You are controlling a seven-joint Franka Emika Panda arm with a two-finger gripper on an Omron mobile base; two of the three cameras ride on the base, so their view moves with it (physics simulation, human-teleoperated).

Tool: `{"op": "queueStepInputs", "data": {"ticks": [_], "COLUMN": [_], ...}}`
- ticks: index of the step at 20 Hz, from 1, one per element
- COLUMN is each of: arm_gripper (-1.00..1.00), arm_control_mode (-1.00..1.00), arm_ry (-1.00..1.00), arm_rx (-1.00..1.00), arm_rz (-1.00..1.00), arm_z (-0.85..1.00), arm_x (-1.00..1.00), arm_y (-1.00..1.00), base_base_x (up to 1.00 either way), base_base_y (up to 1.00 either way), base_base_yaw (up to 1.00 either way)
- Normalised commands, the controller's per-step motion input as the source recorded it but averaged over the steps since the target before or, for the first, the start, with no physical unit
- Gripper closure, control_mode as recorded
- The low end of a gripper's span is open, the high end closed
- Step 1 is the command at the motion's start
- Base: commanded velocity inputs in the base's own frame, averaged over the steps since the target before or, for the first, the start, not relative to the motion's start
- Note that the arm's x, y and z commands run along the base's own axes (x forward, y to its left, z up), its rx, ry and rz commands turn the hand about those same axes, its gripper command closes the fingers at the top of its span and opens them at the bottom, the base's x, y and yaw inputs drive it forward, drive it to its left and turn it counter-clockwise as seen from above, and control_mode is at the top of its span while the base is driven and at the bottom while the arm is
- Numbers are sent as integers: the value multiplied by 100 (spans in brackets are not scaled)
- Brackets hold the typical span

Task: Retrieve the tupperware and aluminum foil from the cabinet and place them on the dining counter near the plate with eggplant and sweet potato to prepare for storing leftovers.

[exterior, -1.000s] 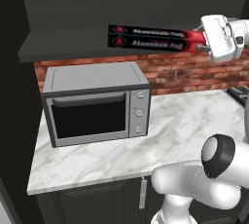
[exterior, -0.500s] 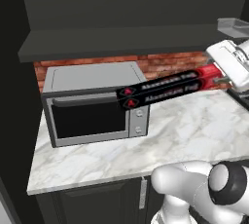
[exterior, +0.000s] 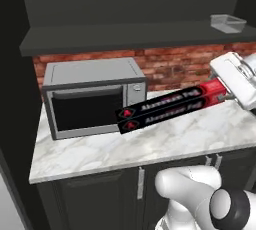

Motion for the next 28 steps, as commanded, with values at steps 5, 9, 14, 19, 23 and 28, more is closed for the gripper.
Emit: {"op": "queueStepInputs", "data": {"ticks": [5,9,14,19,23,28], "arm_gripper": [100,100,100,100,100,100], "arm_control_mode": [100,100,100,100,100,100], "arm_ry": [0,0,0,0,0,0], "arm_rx": [0,0,0,0,0,0], "arm_rz": [0,0,0,0,0,0], "arm_z": [0,0,0,0,0,0], "arm_x": [0,0,0,0,0,0], "arm_y": [0,0,0,0,0,0], "base_base_x": [-100,-61,-6,0,0,0], "base_base_y": [7,34,29,29,29,25], "base_base_yaw": [-53,-86,-95,-94,-93,-94]}}
